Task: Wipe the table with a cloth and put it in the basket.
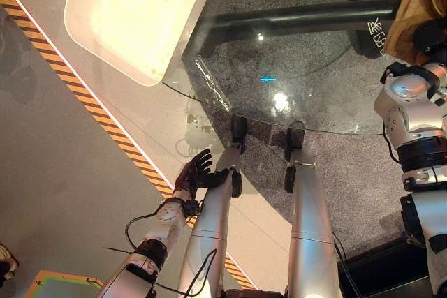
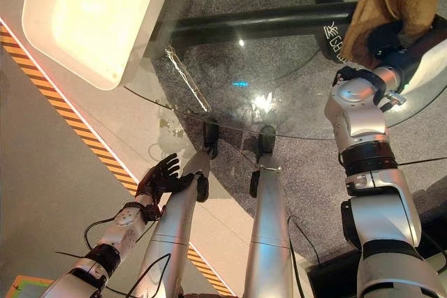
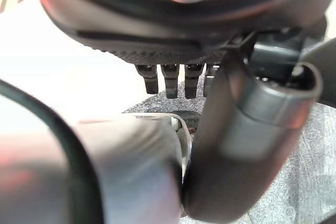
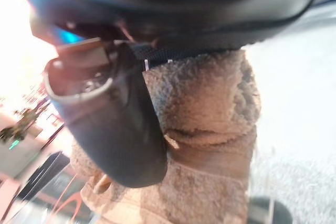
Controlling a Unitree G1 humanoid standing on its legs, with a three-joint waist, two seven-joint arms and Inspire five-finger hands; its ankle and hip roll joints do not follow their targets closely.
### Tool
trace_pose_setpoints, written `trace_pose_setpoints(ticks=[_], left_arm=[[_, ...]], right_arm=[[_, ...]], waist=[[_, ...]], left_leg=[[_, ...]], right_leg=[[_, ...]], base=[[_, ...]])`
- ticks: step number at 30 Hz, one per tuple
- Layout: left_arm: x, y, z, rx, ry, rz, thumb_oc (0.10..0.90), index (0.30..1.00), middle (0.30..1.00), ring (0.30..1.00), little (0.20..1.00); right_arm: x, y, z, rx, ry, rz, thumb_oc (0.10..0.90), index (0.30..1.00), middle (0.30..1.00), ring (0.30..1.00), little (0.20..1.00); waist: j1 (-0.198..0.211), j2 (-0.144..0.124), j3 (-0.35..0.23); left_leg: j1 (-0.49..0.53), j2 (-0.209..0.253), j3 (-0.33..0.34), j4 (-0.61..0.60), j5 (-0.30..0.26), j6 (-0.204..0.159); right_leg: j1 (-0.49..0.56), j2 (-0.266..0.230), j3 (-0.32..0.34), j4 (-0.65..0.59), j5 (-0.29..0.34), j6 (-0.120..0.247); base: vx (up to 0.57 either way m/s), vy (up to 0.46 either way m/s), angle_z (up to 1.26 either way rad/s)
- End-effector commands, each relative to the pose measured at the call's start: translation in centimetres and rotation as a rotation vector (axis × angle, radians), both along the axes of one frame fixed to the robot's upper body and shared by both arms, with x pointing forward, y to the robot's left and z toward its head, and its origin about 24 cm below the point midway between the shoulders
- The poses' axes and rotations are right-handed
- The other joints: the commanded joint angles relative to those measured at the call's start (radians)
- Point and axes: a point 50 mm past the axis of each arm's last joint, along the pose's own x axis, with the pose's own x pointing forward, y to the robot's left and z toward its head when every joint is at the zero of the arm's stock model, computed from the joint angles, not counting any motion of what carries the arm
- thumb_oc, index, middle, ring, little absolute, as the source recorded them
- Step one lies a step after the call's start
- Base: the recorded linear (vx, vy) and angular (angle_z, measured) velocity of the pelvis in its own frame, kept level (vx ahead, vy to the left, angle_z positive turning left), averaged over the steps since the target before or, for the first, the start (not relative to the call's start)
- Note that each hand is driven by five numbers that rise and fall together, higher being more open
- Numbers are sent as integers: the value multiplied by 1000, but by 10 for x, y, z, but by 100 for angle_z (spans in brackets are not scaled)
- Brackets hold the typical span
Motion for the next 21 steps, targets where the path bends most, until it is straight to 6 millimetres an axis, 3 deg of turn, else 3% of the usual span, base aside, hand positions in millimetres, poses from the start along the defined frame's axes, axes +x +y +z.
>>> trace_pose_setpoints(ticks=[1, 6, 13, 14, 15, 21], left_arm=[[-46, 22, -41, 14, 170, 58, 800, 900, 900, 900, 900], [-46, 20, -41, 4, 171, 53, 800, 900, 900, 900, 900], [-47, 17, -41, -4, 176, 51, 800, 900, 900, 900, 900], [-47, 15, -41, -7, 175, 50, 800, 900, 900, 900, 900], [-47, 15, -41, -8, 175, 51, 800, 900, 900, 900, 900], [-49, 12, -42, -9, 169, 45, 800, 900, 900, 900, 900]], right_arm=[[-31, -28, 47, -138, -190, -134, 100, 300, 300, 300, 200], [-26, -14, 55, -215, -174, -41, 100, 300, 300, 300, 200], [-18, 24, 70, -414, -134, 177, 100, 300, 300, 300, 200], [-15, 49, 73, -503, -101, 299, 100, 300, 300, 300, 200], [-15, 52, 72, -510, -98, 312, 100, 300, 300, 300, 200], [-10, 110, 60, -646, -17, 621, 100, 300, 300, 300, 200]], waist=[[-22, 60, -6], [-21, 66, -6], [-20, 69, -6], [-20, 67, -6], [-20, 66, -6], [-15, 61, -6]], left_leg=[[17, 27, -8, 68, -124, -13], [23, 27, -7, 62, -120, -13], [26, 27, -3, 64, -117, -16], [26, 28, -1, 66, -115, -17], [27, 28, 0, 65, -115, -17], [19, 31, 4, 71, -113, -16]], right_leg=[[-13, 0, 55, -194, 154, 58], [-9, -2, 55, -199, 154, 57], [-9, -5, 55, -193, 150, 53], [-9, -5, 56, -190, 149, 52], [-8, -5, 56, -190, 148, 51], [-17, -7, 55, -178, 143, 45]], base=[[0, 0, 0], [-1, 20, 0], [1, 26, 0], [0, 0, 0], [2, 37, 0], [0, 0, 0]])
